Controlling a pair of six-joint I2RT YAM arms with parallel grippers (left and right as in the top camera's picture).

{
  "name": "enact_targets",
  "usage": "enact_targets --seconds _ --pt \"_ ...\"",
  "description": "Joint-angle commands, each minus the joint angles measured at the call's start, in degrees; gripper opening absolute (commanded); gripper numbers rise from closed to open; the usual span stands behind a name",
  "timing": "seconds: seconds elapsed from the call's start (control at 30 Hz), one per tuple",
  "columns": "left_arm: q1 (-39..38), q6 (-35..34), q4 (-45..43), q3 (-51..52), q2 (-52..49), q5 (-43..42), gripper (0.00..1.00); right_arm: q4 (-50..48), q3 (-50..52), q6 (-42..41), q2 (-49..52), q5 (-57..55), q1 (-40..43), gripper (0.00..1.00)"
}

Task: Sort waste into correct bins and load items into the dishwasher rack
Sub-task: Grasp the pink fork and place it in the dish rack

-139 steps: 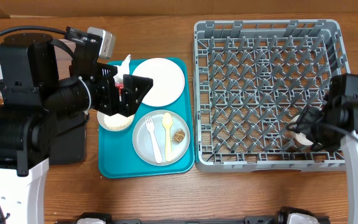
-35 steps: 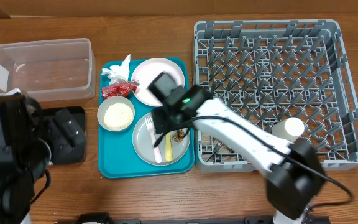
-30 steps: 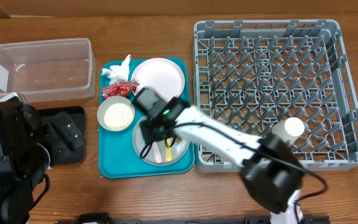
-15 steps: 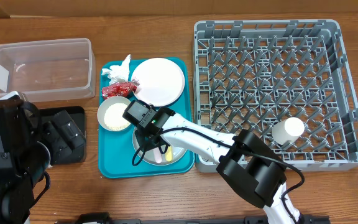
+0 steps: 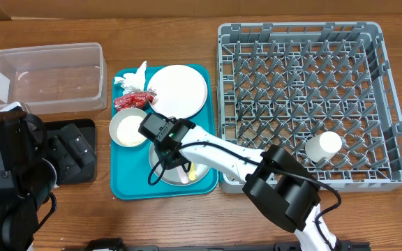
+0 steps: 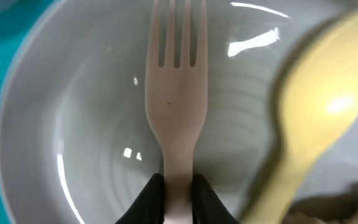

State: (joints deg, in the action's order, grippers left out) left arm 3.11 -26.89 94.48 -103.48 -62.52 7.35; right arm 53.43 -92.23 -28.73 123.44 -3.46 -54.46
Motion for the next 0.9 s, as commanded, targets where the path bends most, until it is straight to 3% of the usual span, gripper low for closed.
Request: enact_targets --seconds 0.0,0.23,0.37,0.6,0.87 --pt "0.42 -0.55 -0.22 -0.11 0.0 0.55 1.0 3.65 -5.9 -0.22 -0.59 -3.48 0.15 0.11" --pt "0.39 -0.55 -0.22 -0.11 0.0 0.55 1.0 10.36 -15.15 -0.26 -5.92 -4.39 0.22 0.11" --pt "0.39 -0.55 -0.22 -0.11 0.0 0.55 1.0 14.99 -18.21 -0.26 -10.88 -10.49 2.36 0.11" --pt "0.39 -0.55 -0.22 -0.11 0.0 0.55 1.0 18.95 -18.08 0.59 -14.86 -14.03 12.79 0.11" --pt "0.39 -0.55 -0.2 -0.11 0.0 0.55 1.0 14.36 -14.49 5.66 -9.38 -11.67 24.02 0.13"
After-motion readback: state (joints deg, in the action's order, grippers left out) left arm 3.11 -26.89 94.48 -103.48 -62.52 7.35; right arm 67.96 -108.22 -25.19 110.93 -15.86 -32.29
